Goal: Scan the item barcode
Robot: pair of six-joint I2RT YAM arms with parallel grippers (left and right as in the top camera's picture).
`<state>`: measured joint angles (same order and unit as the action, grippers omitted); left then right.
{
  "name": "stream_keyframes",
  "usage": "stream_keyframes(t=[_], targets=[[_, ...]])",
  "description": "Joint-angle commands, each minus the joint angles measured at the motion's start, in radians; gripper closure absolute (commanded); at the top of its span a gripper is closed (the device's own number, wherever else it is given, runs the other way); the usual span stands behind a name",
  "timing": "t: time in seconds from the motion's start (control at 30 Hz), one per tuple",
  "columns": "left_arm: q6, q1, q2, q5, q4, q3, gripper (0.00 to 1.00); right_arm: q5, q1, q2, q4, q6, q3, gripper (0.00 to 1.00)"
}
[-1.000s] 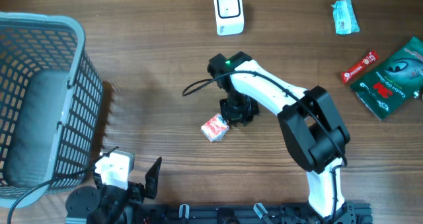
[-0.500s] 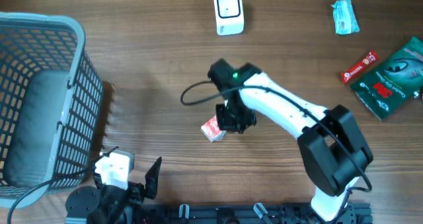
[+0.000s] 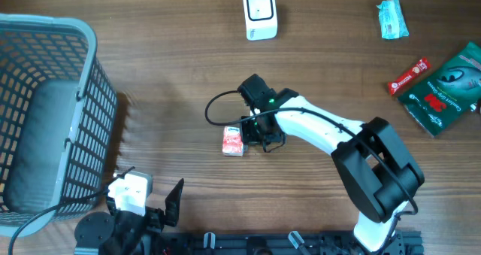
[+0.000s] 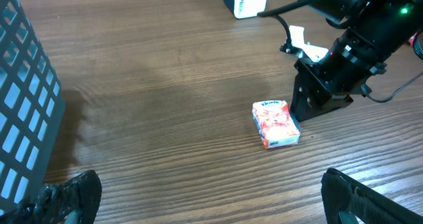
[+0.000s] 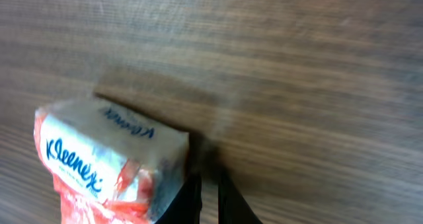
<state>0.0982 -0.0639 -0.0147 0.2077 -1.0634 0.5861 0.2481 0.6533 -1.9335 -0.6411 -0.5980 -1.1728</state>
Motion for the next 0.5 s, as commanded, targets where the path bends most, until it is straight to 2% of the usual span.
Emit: stream_keyframes(t=[0.0, 0.07, 0.13, 0.17, 0.2, 0.27, 0.37, 0.47], targets=[[-0.009, 0.0, 0.006, 0.013, 0.002, 0.0, 0.0, -0.001, -0.047, 0.0, -0.048, -0.002, -0.05, 0.77], [-0.009, 0.0, 0.006, 0.012, 0.002, 0.0, 0.0, 0.026, -0.075, 0.018, -0.108, 0.052, -0.097, 0.4], [-0.009, 0.0, 0.006, 0.012, 0.002, 0.0, 0.0, 0.084, -0.094, 0.035, -0.12, 0.103, -0.121, 0.23], [-0.009, 0.0, 0.006, 0.012, 0.002, 0.0, 0.0, 0.149, -0.102, 0.04, -0.103, 0.13, -0.123, 0.18], [-0.009, 0.0, 0.006, 0.013, 0.002, 0.0, 0.0, 0.211, -0.105, 0.04, -0.085, 0.155, -0.123, 0.16], [-0.009, 0.0, 0.006, 0.012, 0.002, 0.0, 0.0, 0.217, -0.103, 0.031, -0.065, 0.161, -0.105, 0.1], [-0.009, 0.0, 0.006, 0.012, 0.002, 0.0, 0.0, 0.239, -0.101, 0.008, -0.019, 0.153, -0.056, 0.1], [-0.009, 0.0, 0.006, 0.012, 0.002, 0.0, 0.0, 0.259, -0.101, -0.01, 0.021, 0.154, -0.023, 0.26]])
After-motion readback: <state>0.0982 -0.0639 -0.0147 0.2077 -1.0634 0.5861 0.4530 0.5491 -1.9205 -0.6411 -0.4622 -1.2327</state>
